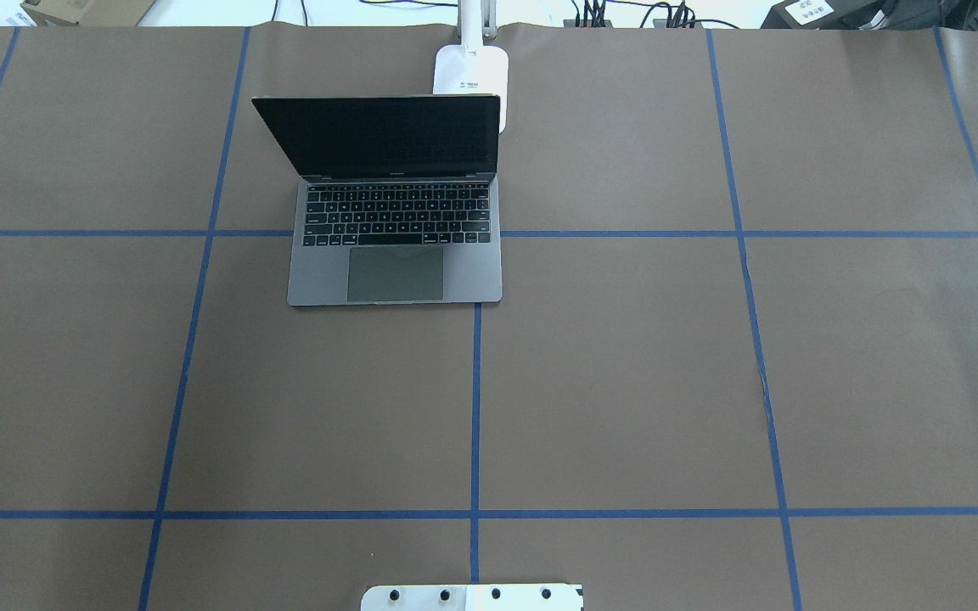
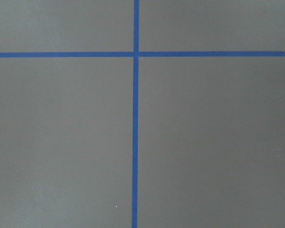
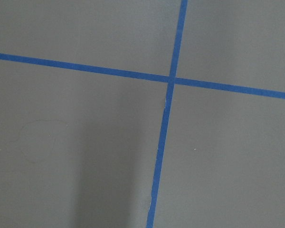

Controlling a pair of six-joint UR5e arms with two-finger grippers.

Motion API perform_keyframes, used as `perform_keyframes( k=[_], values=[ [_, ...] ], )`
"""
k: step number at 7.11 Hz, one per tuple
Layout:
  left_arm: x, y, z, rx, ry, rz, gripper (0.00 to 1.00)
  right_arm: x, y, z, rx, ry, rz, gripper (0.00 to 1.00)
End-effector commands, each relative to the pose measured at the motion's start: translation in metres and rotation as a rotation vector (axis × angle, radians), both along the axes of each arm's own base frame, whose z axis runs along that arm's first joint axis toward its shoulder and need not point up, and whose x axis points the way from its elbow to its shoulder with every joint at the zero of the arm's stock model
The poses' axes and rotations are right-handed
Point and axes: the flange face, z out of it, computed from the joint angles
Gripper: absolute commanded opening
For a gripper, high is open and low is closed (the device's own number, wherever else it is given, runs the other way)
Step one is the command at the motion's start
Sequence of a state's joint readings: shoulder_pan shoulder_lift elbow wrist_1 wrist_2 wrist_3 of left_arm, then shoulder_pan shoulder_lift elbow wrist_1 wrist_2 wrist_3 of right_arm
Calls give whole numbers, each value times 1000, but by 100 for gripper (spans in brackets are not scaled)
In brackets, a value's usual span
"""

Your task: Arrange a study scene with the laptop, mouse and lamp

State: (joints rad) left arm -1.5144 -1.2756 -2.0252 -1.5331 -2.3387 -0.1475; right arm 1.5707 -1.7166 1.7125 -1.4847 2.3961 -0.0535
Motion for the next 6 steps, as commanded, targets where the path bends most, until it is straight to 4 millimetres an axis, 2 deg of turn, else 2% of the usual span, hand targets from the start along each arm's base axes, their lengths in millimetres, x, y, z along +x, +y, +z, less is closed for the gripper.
perform_keyframes(
  k=[1, 2, 3, 4, 5, 6],
  values=[
    [1, 1, 4, -9, 14, 1, 100, 6, 15, 22, -44, 44, 12, 100],
    [1, 1, 6, -12, 14, 1, 100, 27, 16, 19, -36, 77, 59, 100],
    [1, 1, 8, -15, 14, 1, 100, 38, 27, 37, -75, 87, 83, 100],
    [1, 1, 11, -21, 13, 1, 100, 56, 41, 61, -119, 176, 112, 100],
    [1, 0, 14, -26, 13, -2, 100, 71, 60, 70, -141, 242, 144, 100],
    [1, 0, 17, -34, 13, -4, 100, 81, 75, 82, -180, 233, 176, 100]
  ],
)
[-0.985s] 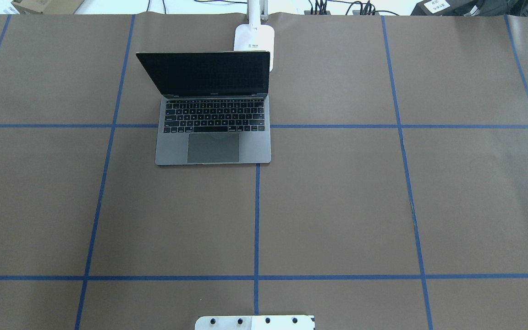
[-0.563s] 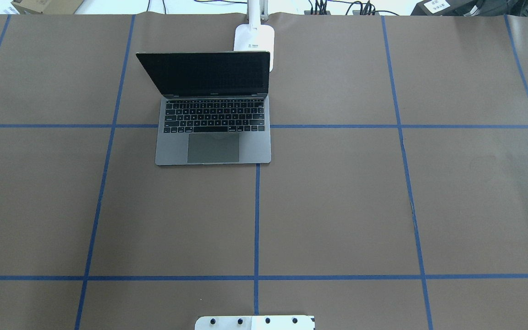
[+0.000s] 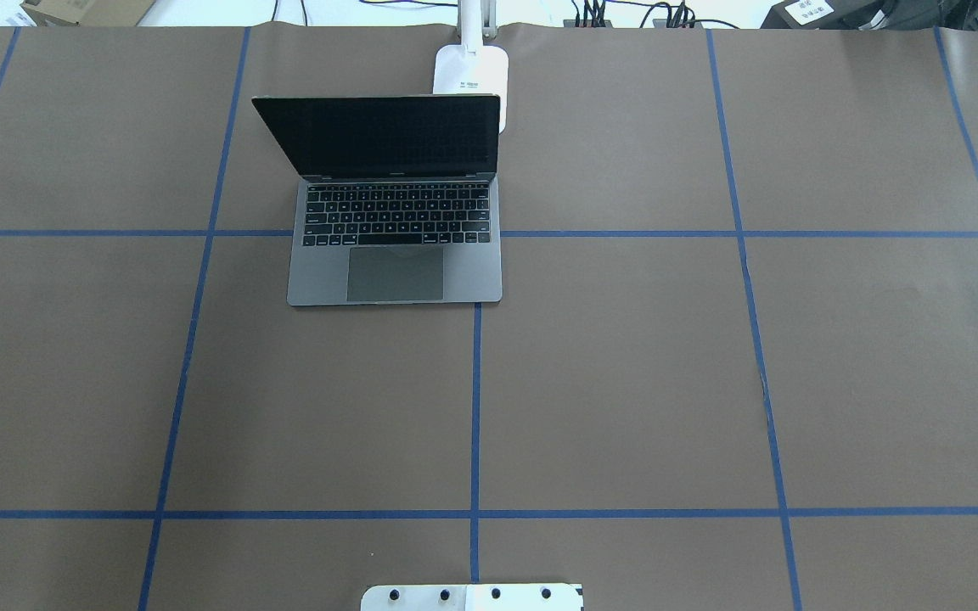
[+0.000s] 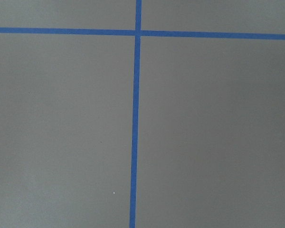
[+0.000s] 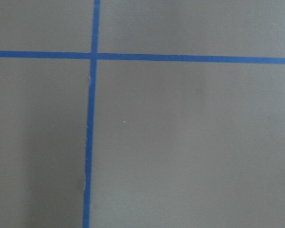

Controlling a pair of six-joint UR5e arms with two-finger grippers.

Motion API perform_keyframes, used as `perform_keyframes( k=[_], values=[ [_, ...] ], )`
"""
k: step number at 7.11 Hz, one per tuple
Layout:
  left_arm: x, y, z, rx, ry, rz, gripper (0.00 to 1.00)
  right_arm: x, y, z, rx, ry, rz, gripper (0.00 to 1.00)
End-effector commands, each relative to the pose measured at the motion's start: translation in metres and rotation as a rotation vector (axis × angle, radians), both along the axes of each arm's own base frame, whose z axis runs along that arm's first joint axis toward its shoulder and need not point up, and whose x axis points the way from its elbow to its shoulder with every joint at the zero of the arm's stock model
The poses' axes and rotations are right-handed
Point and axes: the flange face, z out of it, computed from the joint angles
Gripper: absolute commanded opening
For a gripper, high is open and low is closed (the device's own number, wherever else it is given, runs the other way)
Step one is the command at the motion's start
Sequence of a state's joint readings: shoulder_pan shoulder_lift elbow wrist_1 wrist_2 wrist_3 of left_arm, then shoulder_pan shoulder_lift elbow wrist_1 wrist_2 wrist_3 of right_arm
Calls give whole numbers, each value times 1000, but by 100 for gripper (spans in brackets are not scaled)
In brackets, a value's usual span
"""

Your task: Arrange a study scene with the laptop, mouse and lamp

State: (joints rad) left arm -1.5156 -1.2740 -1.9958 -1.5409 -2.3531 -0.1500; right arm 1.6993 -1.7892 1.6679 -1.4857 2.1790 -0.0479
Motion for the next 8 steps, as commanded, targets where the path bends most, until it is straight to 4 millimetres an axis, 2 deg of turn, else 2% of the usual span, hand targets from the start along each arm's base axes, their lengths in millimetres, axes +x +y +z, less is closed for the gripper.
perform_keyframes(
  k=[1, 2, 3, 4, 7, 8],
  values=[
    [0, 0, 3, -9, 1, -2, 100, 20, 32, 34, -81, 18, 62, 100],
    [1, -1, 4, -10, 1, -2, 100, 17, 63, 45, -117, -53, 95, 100],
    [1, -1, 4, -10, 1, -2, 100, 14, 84, 54, -138, -89, 116, 100],
    [1, -1, 4, -11, 1, -2, 100, 15, 90, 59, -209, -94, 197, 100],
    [1, 0, 6, -13, 1, -2, 100, 18, 93, 55, -523, -110, 627, 100],
    [0, 0, 6, -13, 1, -3, 100, 14, 104, 64, -640, -111, 681, 99]
  ],
)
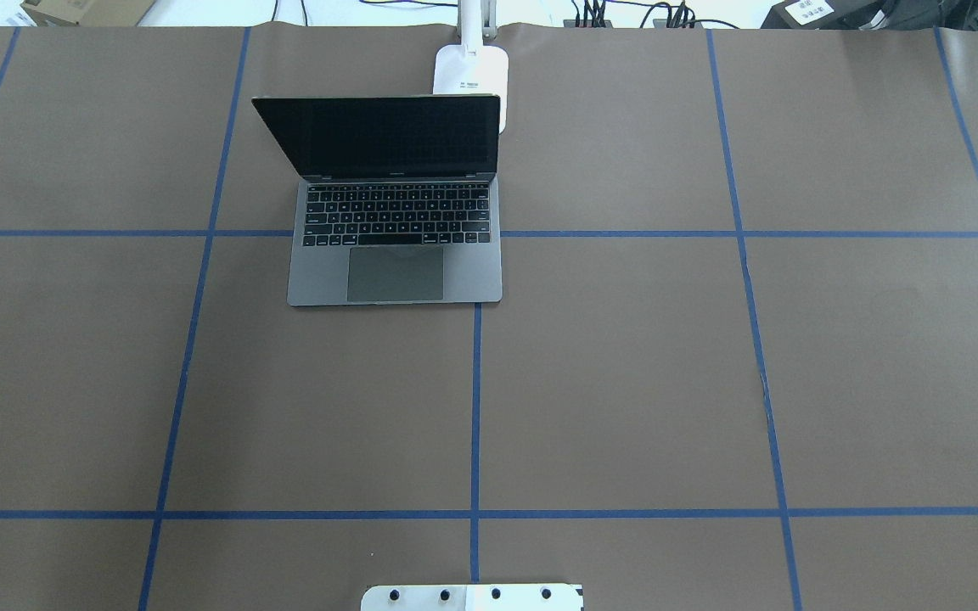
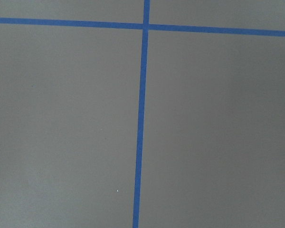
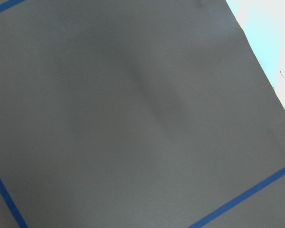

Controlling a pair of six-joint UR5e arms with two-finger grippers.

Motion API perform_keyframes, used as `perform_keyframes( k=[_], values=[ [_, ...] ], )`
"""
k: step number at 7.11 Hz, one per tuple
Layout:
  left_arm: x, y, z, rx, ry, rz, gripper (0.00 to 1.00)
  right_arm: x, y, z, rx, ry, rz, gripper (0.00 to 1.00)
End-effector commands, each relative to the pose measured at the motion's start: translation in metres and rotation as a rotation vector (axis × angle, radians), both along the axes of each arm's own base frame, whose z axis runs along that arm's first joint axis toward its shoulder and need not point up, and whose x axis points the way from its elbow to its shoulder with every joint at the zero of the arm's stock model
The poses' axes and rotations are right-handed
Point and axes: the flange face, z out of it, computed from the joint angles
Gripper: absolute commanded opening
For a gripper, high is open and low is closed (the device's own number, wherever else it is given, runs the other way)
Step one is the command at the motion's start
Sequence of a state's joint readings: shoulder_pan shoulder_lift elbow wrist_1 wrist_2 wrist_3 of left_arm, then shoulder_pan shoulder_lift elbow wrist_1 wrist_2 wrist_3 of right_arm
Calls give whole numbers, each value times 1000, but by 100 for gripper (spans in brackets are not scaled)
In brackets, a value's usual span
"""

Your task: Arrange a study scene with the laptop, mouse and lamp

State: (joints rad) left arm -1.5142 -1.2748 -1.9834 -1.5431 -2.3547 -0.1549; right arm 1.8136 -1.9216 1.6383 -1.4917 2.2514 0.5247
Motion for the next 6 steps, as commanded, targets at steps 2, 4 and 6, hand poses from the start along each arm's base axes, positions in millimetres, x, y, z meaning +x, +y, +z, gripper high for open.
perform_keyframes(
  k=[2, 4, 6],
  values=[
    [-1, 0, -2, 3, 0, -1, 100, -20, 39, 20, -404, -154, 215, 98],
    [-1, 0, -5, 11, 1, -1, 100, -33, 86, 39, -581, -174, 304, 85],
    [-1, 1, -6, 10, 14, -3, 100, -40, 115, 52, -640, -178, 309, 66]
  ],
)
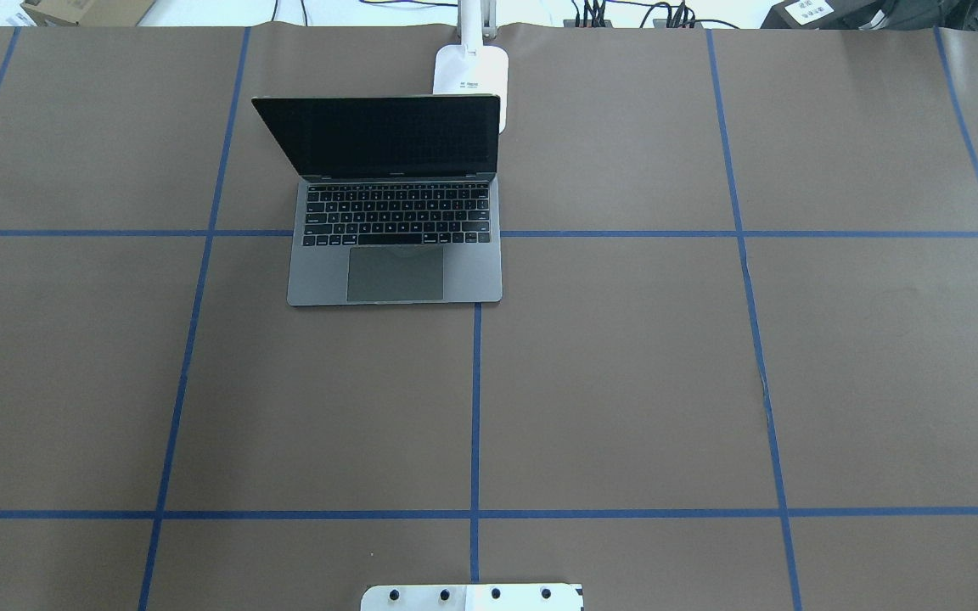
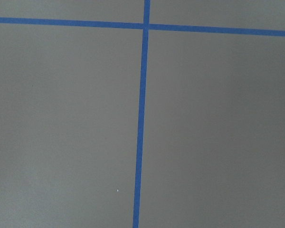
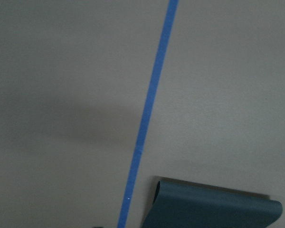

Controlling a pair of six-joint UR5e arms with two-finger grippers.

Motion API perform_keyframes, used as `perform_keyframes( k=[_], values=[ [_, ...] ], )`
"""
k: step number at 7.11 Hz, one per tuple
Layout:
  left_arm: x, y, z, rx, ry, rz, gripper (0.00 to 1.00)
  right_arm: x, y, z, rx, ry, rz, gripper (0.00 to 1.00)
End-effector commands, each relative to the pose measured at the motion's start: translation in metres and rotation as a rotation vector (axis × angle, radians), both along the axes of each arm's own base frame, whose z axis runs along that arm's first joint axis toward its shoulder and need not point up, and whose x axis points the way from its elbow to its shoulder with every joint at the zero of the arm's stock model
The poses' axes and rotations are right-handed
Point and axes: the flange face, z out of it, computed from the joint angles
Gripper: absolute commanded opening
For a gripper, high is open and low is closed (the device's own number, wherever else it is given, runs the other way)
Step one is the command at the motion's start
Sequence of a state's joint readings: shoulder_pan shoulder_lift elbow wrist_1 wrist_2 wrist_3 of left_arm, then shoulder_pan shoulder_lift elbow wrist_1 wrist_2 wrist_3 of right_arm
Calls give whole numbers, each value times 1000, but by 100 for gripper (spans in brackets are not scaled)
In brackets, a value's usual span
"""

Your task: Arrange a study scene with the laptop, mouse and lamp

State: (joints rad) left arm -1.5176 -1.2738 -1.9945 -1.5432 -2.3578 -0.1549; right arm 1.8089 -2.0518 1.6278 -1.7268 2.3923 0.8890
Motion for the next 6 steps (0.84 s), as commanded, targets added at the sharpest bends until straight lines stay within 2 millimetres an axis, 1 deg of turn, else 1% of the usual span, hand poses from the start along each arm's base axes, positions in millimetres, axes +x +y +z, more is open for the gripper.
perform_keyframes(
  k=[1, 2, 3, 4, 5, 6],
  values=[
    [1, 1, -2, -2, 24, 0, 100, -7, 24, 19, -70, -16, 4, 66],
    [1, 1, -2, -1, 26, 1, 100, -9, 24, 20, -73, -40, 17, 63],
    [1, 1, -1, -2, 26, 1, 100, -11, 16, 18, -62, -65, 31, 60],
    [1, 1, -1, -5, 26, 0, 100, -8, -17, 6, -22, -86, 52, 60],
    [1, 1, 0, -5, 26, 1, 100, -23, -64, -9, -43, -61, 10, 60],
    [1, 1, 0, -5, 26, 1, 100, -34, -88, -18, -13, -53, -35, 96]
  ],
)
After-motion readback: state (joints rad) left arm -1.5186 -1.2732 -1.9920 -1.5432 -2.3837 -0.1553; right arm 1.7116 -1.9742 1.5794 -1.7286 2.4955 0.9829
